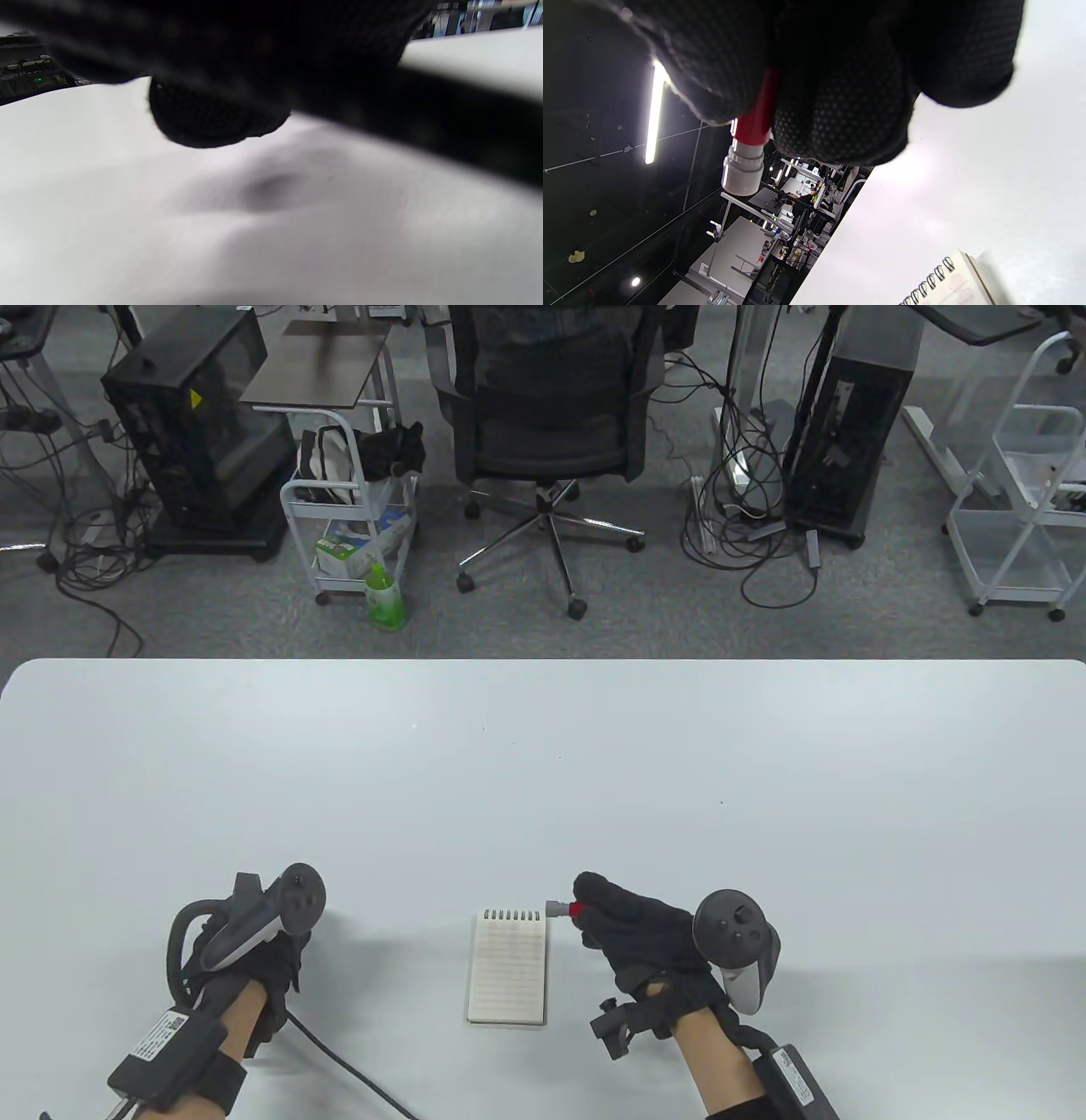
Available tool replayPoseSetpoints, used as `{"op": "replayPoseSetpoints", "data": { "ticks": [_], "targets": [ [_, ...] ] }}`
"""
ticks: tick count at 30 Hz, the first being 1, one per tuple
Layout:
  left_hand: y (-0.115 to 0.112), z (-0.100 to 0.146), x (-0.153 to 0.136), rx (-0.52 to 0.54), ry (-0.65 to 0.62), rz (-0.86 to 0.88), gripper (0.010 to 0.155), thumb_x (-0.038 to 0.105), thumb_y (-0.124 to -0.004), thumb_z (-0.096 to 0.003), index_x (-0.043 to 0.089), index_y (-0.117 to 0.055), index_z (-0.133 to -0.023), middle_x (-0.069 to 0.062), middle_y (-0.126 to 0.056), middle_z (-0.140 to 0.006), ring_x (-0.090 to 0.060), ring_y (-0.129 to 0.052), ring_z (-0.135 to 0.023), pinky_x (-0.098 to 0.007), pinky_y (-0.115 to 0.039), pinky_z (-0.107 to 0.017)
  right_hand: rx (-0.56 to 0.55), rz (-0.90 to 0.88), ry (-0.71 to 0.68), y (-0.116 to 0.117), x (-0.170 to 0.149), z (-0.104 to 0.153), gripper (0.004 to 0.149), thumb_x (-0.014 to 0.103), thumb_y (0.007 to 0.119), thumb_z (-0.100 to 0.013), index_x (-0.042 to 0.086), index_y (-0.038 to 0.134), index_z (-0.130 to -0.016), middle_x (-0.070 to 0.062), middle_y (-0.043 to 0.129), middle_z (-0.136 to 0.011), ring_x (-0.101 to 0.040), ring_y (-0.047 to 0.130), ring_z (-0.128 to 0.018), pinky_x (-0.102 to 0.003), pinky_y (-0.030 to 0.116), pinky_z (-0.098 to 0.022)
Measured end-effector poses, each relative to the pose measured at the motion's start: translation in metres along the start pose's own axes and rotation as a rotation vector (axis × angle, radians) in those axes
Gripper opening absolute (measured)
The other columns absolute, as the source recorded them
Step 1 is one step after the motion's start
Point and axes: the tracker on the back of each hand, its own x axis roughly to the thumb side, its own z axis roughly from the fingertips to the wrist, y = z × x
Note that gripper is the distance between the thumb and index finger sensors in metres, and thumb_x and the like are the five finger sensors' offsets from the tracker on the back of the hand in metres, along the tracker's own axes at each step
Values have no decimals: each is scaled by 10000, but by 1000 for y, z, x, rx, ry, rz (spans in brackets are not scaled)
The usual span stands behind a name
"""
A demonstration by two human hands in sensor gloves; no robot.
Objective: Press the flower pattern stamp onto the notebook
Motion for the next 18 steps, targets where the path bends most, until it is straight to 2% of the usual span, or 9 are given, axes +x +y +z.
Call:
{"op": "replayPoseSetpoints", "data": {
  "ticks": [7,11,18],
  "targets": [
    [-11,-5,6,-3,-37,-74,504,375,-808,-406,152,-811,-859,-70,-943,-742,-252,-1013,-499,-545,-782,-458,-3,19,15,-4,-6,-1,472,285,900,-378,155,865,-831,-171,956,-679,-304,1036,-440,-531,806,-417],
    [-11,-5,9,6,-49,-97,511,381,-805,-406,152,-807,-862,-69,-943,-743,-252,-1012,-503,-545,-781,-457,-8,-33,37,-5,-9,-1,472,287,898,-380,155,864,-832,-172,955,-679,-305,1035,-441,-533,804,-417],
    [-12,-4,13,13,-59,-158,554,415,-793,-401,155,-783,-889,-77,-930,-770,-261,-1006,-533,-549,-774,-472,-2,5,28,-4,-9,-2,472,291,895,-382,156,863,-833,-170,955,-680,-305,1036,-440,-532,804,-418]
  ]
}}
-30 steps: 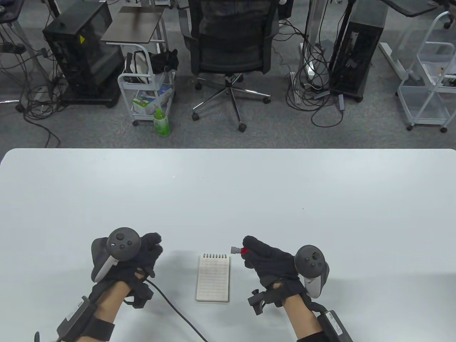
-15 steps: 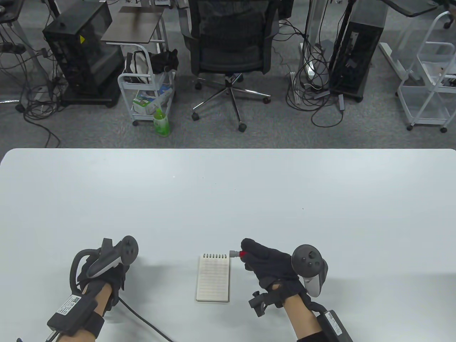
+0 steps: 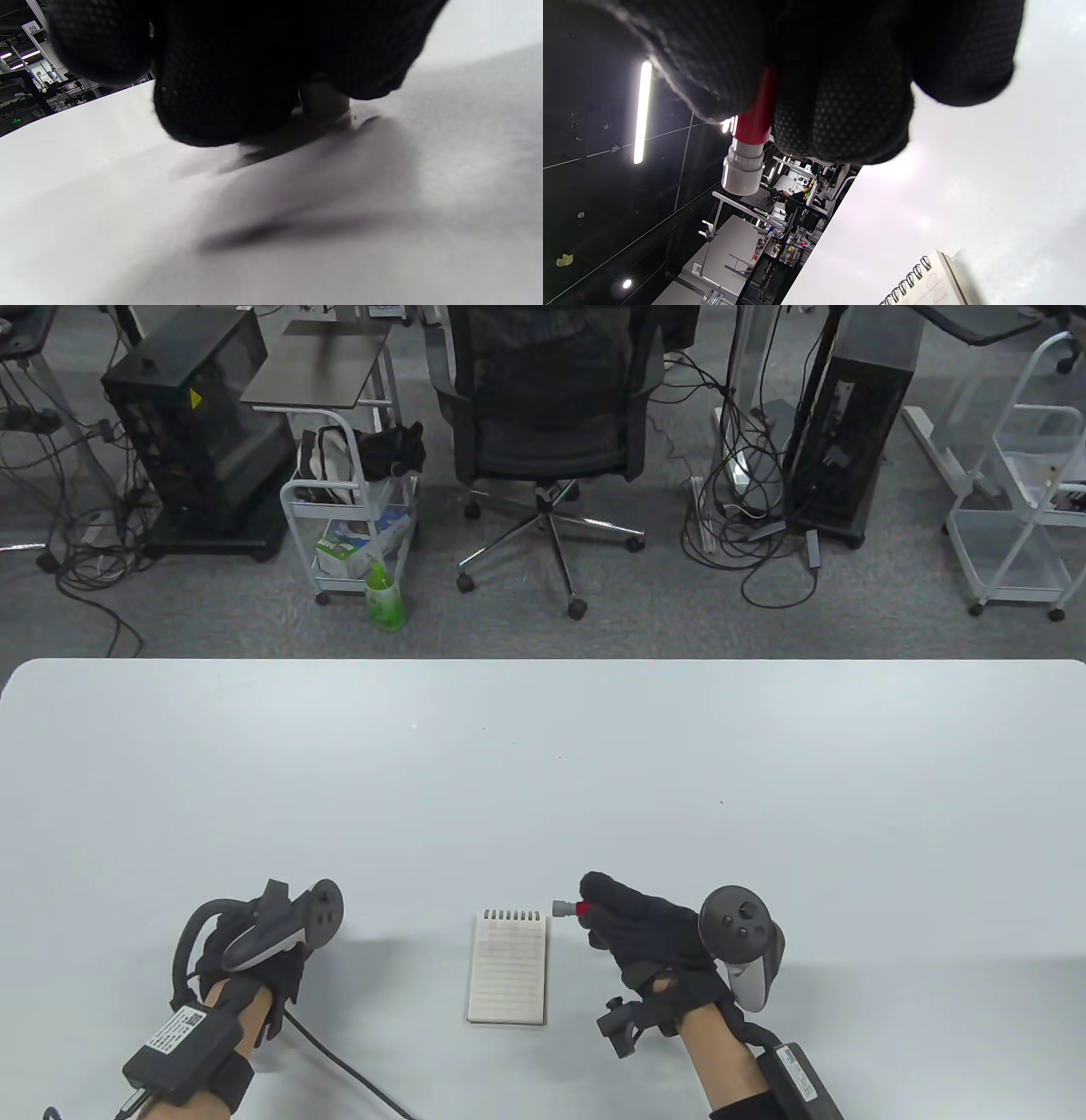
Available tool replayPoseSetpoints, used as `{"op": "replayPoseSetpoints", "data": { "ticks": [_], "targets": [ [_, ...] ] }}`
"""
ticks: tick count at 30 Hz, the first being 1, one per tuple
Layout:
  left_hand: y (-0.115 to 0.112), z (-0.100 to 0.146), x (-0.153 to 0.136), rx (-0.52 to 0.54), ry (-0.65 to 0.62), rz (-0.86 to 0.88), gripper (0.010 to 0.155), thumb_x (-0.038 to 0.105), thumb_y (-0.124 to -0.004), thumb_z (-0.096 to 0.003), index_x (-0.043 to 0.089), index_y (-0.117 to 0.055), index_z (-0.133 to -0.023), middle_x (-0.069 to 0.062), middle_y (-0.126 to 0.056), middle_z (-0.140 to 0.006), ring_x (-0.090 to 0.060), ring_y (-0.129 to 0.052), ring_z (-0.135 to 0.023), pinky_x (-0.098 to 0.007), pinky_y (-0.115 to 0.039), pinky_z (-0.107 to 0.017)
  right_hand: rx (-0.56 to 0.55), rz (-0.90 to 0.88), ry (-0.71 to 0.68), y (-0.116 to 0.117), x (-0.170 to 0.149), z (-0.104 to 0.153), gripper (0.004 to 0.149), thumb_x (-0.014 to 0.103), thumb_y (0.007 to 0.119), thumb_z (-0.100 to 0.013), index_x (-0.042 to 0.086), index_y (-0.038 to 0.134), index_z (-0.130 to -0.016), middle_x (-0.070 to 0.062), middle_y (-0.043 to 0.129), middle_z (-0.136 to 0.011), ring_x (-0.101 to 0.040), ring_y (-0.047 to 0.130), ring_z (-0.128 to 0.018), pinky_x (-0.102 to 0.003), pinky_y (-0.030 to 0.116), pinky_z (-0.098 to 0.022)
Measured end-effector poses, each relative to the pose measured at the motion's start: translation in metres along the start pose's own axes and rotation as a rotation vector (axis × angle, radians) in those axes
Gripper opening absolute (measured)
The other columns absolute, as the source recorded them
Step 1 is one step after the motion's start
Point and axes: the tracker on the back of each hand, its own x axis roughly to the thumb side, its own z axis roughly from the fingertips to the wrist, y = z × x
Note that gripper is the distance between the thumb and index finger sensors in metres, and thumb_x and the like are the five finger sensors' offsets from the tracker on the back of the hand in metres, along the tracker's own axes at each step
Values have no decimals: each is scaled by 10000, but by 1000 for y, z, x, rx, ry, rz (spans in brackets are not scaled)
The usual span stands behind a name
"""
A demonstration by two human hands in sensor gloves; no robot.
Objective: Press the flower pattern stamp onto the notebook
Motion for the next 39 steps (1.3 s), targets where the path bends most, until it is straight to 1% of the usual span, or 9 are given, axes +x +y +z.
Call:
{"op": "replayPoseSetpoints", "data": {
  "ticks": [5,10,14,17,21,23,27,32,39],
  "targets": [
    [7,5,-5,-16,11,-2,643,469,-778,-390,175,-710,-957,-128,-867,-882,-315,-970,-646,-573,-737,-513,-3,1,0,-1,0,0,471,292,894,-382,156,863,-833,-169,955,-680,-305,1033,-445,-533,802,-420],
    [36,20,-4,28,-21,-8,708,517,-768,-386,208,-634,-1009,-138,-736,-1009,-378,-865,-817,-623,-660,-585,-7,13,0,-2,0,0,472,300,885,-387,162,857,-838,-166,949,-683,-302,1028,-447,-531,797,-427],
    [63,31,18,82,-117,-8,753,568,-751,-381,225,-590,-1031,-131,-677,-1051,-392,-806,-884,-637,-627,-617,-11,17,3,-3,0,0,472,299,883,-389,161,855,-840,-167,947,-684,-305,1025,-451,-533,795,-429],
    [71,37,42,111,-197,37,784,589,-747,-373,226,-566,-1044,-134,-646,-1071,-403,-776,-910,-650,-603,-633,-10,25,0,-3,0,0,471,299,883,-388,161,857,-838,-166,948,-682,-305,1024,-449,-534,794,-429],
    [64,36,92,89,-403,185,837,635,-734,-351,227,-535,-1054,-138,-630,-1078,-410,-762,-921,-657,-597,-632,-10,37,0,-3,-1,-1,472,305,875,-396,145,853,-839,-172,948,-666,-302,1021,-439,-536,793,-430],
    [60,34,113,65,-458,232,870,645,-740,-334,227,-511,-1061,-140,-609,-1088,-423,-737,-935,-667,-577,-639,-10,28,6,-2,-2,-1,473,308,870,-399,132,851,-837,-176,950,-642,-301,1015,-419,-540,790,-426],
    [49,28,137,21,-497,177,921,654,-744,-322,222,-438,-1076,-141,-526,-1116,-444,-644,-986,-676,-529,-659,7,52,0,-1,-2,0,472,312,870,-398,136,854,-836,-171,952,-634,-298,1014,-412,-543,788,-429],
    [33,23,144,18,-491,165,929,632,-763,-324,204,-423,-1076,-152,-511,-1114,-432,-671,-969,-675,-537,-657,23,117,-26,1,-1,0,468,314,868,-401,133,855,-833,-171,950,-624,-301,1006,-413,-547,781,-437],
    [25,22,142,13,-497,182,925,626,-760,-328,198,-424,-1075,-156,-489,-1114,-426,-607,-976,-651,-535,-657,59,232,-65,13,3,1,465,316,868,-402,132,855,-829,-169,944,-616,-302,995,-411,-551,771,-446]
  ]
}}
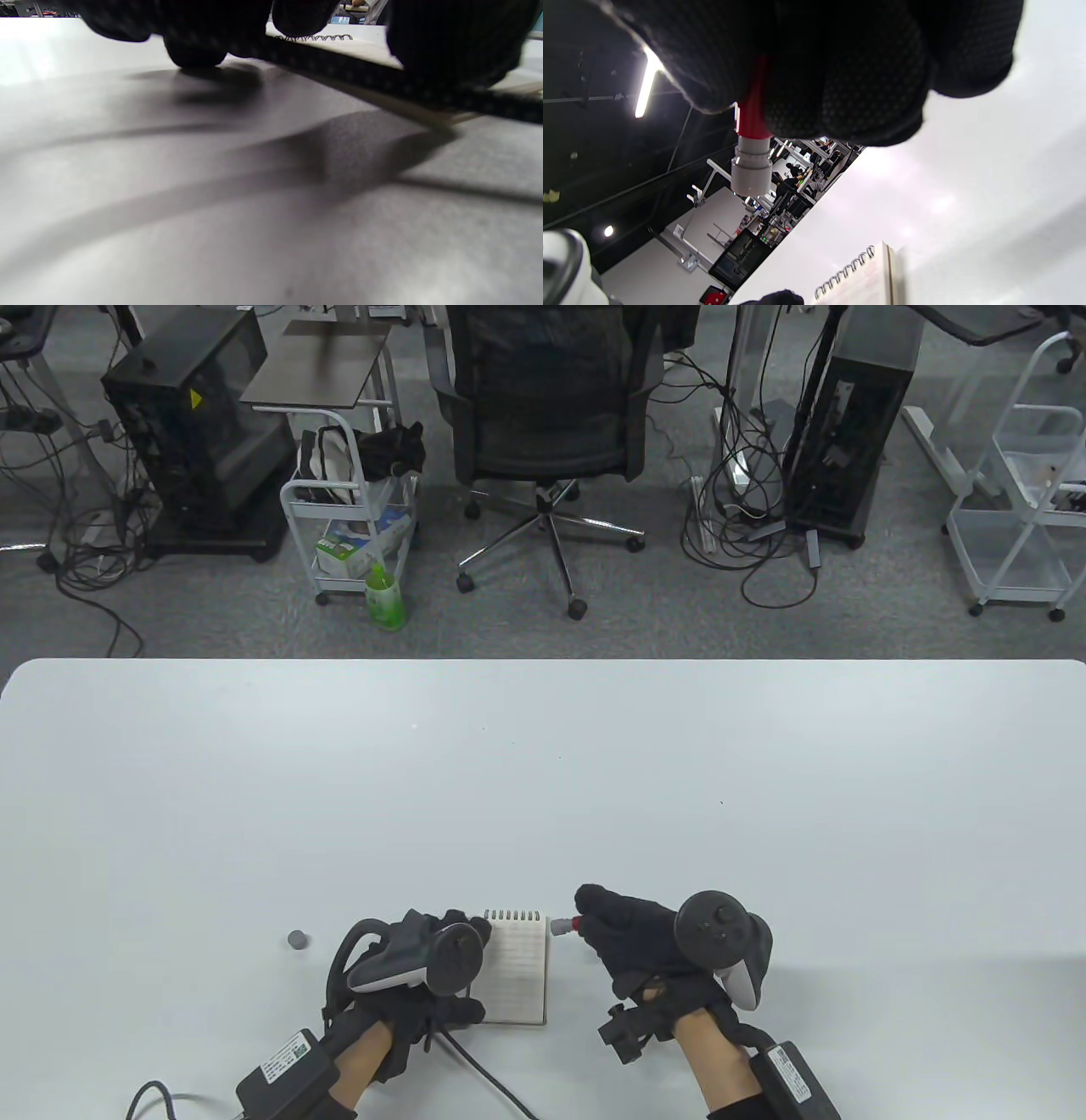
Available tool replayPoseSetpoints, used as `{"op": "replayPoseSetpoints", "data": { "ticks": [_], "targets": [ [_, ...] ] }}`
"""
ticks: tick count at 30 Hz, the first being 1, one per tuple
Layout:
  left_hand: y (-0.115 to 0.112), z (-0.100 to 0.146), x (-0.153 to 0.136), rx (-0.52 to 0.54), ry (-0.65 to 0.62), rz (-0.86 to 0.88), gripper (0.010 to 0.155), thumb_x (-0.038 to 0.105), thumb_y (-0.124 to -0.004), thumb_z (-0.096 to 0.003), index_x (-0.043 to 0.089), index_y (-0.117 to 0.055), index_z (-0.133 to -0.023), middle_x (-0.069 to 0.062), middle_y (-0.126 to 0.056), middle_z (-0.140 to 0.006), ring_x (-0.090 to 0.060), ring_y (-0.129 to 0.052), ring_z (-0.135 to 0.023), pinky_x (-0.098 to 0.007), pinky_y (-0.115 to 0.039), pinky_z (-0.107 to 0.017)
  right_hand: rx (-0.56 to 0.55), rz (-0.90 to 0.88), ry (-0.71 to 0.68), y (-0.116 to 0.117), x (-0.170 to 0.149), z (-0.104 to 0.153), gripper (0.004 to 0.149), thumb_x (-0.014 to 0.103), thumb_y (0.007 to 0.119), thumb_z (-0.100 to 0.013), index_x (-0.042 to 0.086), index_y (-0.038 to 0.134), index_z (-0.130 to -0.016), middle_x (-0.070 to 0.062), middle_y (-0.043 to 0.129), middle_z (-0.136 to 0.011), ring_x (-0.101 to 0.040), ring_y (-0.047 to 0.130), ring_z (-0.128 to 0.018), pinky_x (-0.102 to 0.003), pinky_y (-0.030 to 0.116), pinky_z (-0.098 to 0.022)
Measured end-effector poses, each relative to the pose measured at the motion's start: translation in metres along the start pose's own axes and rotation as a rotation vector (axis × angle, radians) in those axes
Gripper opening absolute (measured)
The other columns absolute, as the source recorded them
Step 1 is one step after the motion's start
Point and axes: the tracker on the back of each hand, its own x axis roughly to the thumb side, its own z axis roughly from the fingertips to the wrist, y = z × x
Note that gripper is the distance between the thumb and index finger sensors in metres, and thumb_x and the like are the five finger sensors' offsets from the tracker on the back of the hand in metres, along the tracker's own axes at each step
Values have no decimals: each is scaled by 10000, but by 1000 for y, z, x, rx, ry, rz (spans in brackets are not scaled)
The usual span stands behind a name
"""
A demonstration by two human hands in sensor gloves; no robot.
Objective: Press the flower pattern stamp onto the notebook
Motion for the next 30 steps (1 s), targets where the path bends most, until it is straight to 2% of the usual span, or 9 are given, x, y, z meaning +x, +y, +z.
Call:
{"op": "replayPoseSetpoints", "data": {
  "ticks": [7,11,16,17,22,30],
  "targets": [
    [-5,-3,-2,-9,10,9,903,615,-760,-329,197,-448,-1066,-145,-458,-1109,-414,-544,-975,-641,-508,-657,53,89,-55,11,13,-1,462,316,868,-403,141,857,-831,-168,942,-624,-309,991,-422,-554,764,-455],
    [-8,-3,-4,-44,26,48,899,616,-743,-340,217,-404,-1071,-137,-378,-1122,-396,-465,-992,-633,-485,-664,96,289,-159,17,38,-6,463,317,866,-402,153,854,-834,-158,942,-634,-303,993,-433,-554,764,-463],
    [-9,-3,-5,-52,29,51,896,618,-736,-340,226,-395,-1070,-113,-361,-1125,-389,-444,-993,-630,-481,-663,221,416,-241,49,70,-18,462,306,875,-394,154,860,-830,-163,941,-633,-309,988,-434,-561,760,-468],
    [-9,-3,-5,-49,28,50,897,617,-735,-339,225,-395,-1070,-112,-362,-1124,-388,-444,-994,-630,-481,-662,249,476,-265,62,76,-20,460,308,877,-392,159,862,-827,-160,943,-631,-306,989,-433,-559,762,-469],
    [-9,-2,-6,-46,25,58,898,619,-733,-339,227,-391,-1071,-110,-355,-1125,-383,-435,-995,-630,-479,-662,340,633,-298,94,84,-25,462,317,903,-372,163,881,-807,-152,960,-606,-296,1001,-406,-559,774,-464],
    [-9,-2,-7,-49,22,58,897,619,-732,-341,229,-388,-1072,-108,-351,-1126,-380,-430,-995,-629,-479,-662,361,708,-261,107,79,-29,462,316,915,-366,159,890,-799,-153,968,-595,-294,1007,-394,-561,778,-463]
  ]
}}
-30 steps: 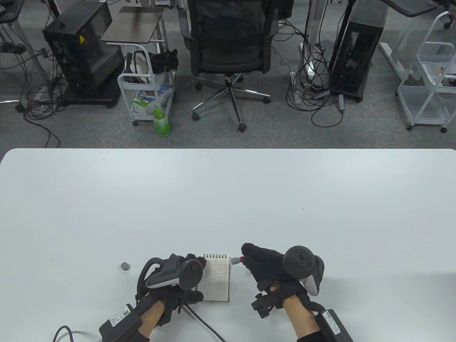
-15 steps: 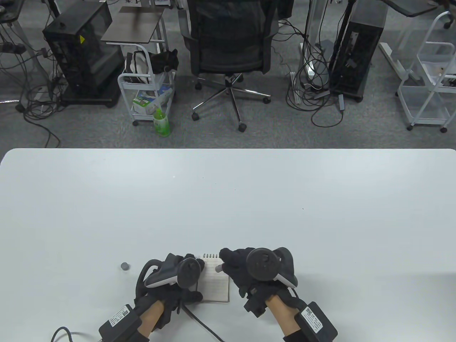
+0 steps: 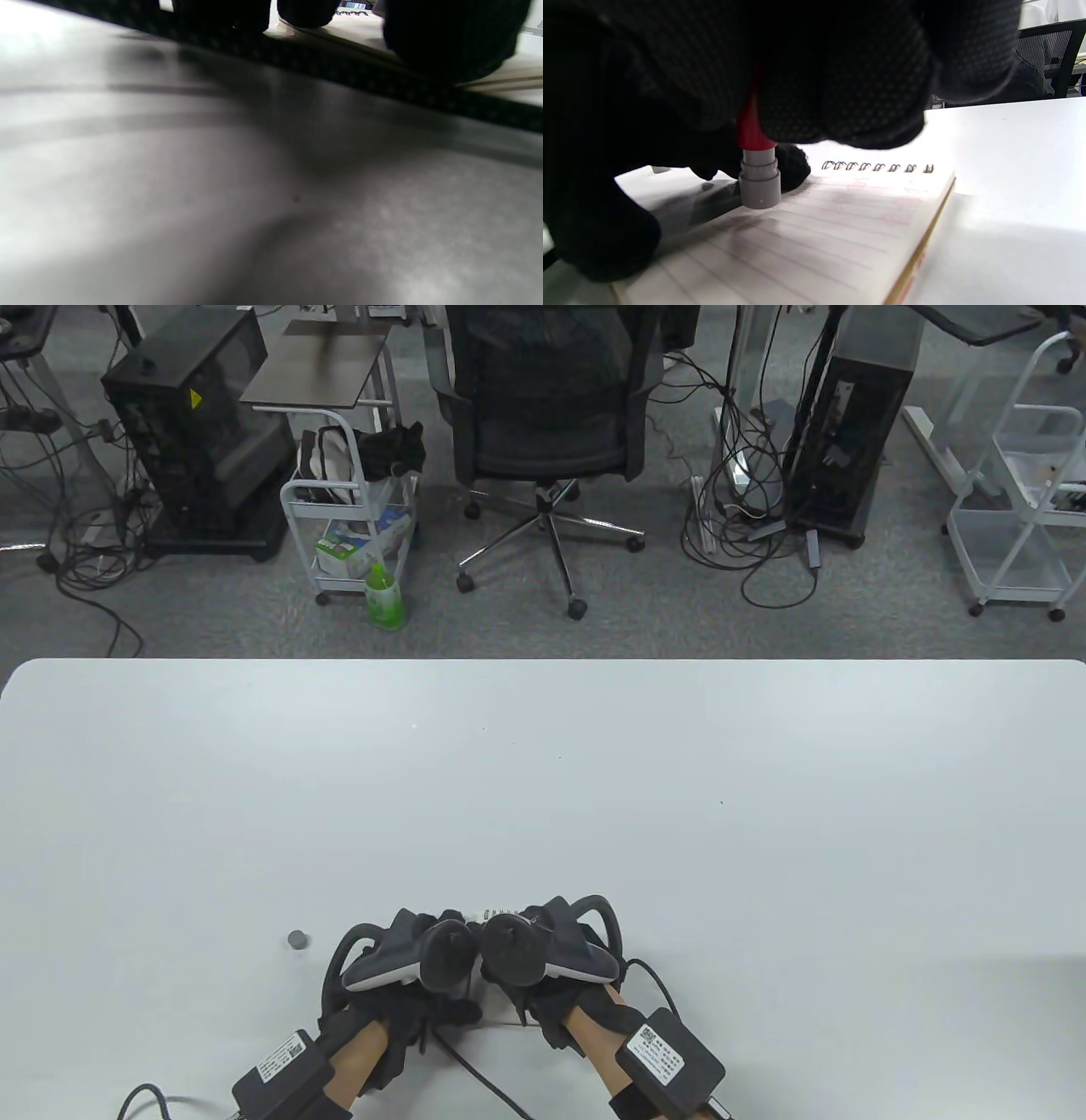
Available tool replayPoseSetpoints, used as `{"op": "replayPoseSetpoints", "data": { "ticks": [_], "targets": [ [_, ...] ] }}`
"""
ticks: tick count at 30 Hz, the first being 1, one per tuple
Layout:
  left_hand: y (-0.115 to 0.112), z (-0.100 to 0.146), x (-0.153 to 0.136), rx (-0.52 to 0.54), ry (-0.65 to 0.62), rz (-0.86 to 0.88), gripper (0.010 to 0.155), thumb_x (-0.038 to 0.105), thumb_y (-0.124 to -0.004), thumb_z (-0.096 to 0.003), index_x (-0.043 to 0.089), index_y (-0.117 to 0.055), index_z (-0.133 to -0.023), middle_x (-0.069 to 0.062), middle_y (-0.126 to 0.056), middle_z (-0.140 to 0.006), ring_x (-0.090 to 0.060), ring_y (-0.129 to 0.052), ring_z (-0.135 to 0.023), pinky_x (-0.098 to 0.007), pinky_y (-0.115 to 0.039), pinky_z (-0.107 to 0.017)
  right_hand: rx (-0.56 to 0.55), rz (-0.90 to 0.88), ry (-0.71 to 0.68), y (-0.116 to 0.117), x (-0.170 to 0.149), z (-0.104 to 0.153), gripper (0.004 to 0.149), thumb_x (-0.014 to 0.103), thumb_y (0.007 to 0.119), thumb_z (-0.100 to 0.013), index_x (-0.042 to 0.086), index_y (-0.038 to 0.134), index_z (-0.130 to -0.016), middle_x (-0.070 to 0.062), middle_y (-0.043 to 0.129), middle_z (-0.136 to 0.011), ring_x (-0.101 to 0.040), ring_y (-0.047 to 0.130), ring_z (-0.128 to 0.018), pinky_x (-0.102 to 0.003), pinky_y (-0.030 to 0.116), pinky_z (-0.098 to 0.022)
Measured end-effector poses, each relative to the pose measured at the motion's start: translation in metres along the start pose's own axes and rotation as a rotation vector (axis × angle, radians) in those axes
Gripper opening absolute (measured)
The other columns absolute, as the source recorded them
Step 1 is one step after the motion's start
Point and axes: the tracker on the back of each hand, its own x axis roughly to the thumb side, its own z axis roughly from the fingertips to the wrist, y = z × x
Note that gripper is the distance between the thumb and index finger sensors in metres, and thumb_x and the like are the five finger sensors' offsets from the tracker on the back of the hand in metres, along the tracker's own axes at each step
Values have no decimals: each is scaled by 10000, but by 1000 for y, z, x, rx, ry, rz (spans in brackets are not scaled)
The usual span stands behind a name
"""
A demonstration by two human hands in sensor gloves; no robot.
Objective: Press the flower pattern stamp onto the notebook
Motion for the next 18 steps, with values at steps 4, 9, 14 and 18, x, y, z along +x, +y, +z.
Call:
{"op": "replayPoseSetpoints", "data": {
  "ticks": [4,9,14,18],
  "targets": [
    [0,0,0,4,0,-1,896,621,-731,-338,230,-391,-1069,-108,-352,-1125,-382,-431,-993,-629,-480,-661,9,5,4,1,0,-1,464,314,913,-367,158,887,-804,-154,965,-599,-296,1006,-394,-563,776,-466],
    [0,0,1,6,1,-5,898,622,-729,-339,225,-389,-1070,-111,-354,-1124,-386,-433,-991,-629,-481,-661,26,27,5,4,1,-3,464,314,911,-369,159,886,-805,-153,964,-601,-295,1004,-400,-563,775,-467],
    [0,0,1,6,3,-6,897,622,-727,-339,227,-388,-1069,-111,-352,-1124,-386,-433,-991,-628,-484,-660,18,30,3,5,2,-3,462,313,909,-368,156,888,-802,-155,968,-593,-293,1008,-389,-560,783,-461],
    [0,0,1,6,2,-8,898,622,-727,-337,225,-389,-1068,-112,-354,-1123,-386,-434,-990,-626,-487,-659,-6,36,-5,5,4,-3,462,306,911,-364,135,897,-793,-160,990,-585,-294,1046,-383,-537,813,-428]
  ]
}}
